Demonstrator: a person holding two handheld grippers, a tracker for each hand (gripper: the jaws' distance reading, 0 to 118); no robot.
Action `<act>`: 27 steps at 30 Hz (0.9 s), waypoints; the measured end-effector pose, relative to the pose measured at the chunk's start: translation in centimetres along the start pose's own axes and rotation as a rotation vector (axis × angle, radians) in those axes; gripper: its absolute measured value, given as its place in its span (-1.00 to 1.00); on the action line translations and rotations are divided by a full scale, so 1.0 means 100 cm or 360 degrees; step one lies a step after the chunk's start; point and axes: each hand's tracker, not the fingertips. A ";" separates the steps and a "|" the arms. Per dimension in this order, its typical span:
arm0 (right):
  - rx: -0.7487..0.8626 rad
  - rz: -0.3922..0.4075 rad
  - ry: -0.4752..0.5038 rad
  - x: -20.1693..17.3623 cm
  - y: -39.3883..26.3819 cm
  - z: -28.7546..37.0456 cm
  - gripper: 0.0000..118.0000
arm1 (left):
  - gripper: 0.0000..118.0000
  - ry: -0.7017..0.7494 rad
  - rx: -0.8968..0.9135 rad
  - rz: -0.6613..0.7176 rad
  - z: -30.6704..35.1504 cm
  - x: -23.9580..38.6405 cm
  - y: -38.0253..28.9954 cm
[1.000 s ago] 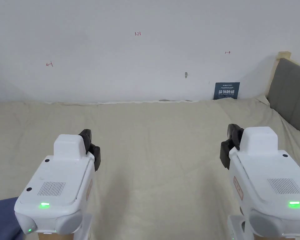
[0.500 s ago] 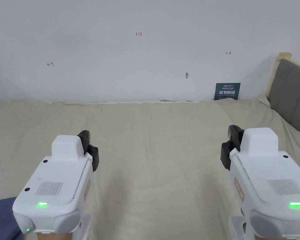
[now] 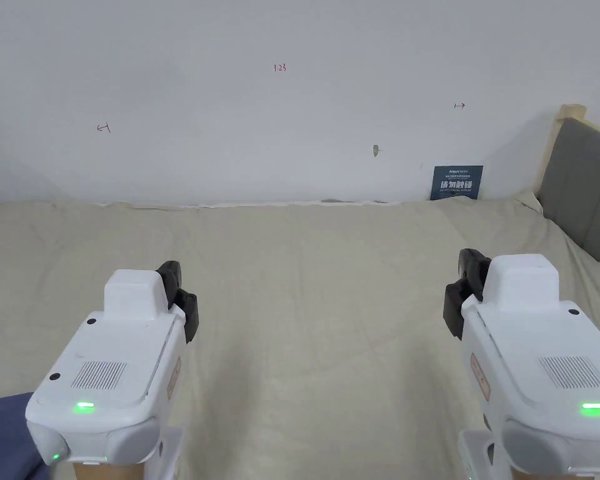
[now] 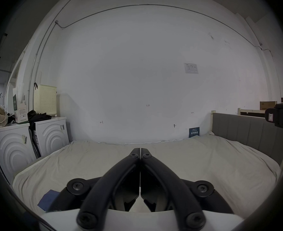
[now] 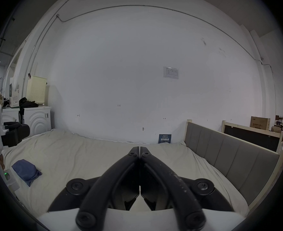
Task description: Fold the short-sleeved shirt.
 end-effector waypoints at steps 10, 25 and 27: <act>-0.0003 0.0001 -0.0003 0.001 -0.001 0.001 -0.97 | -1.00 0.0000 -0.0010 0.0005 -0.001 -0.002 -0.002; -0.0008 0.0010 -0.0004 0.001 -0.002 0.001 -0.97 | -1.00 -0.0004 -0.0017 0.0020 -0.001 -0.004 -0.002; -0.0010 0.0011 -0.0002 0.001 -0.002 0.001 -0.97 | -1.00 -0.0005 -0.0015 0.0024 -0.001 -0.004 -0.003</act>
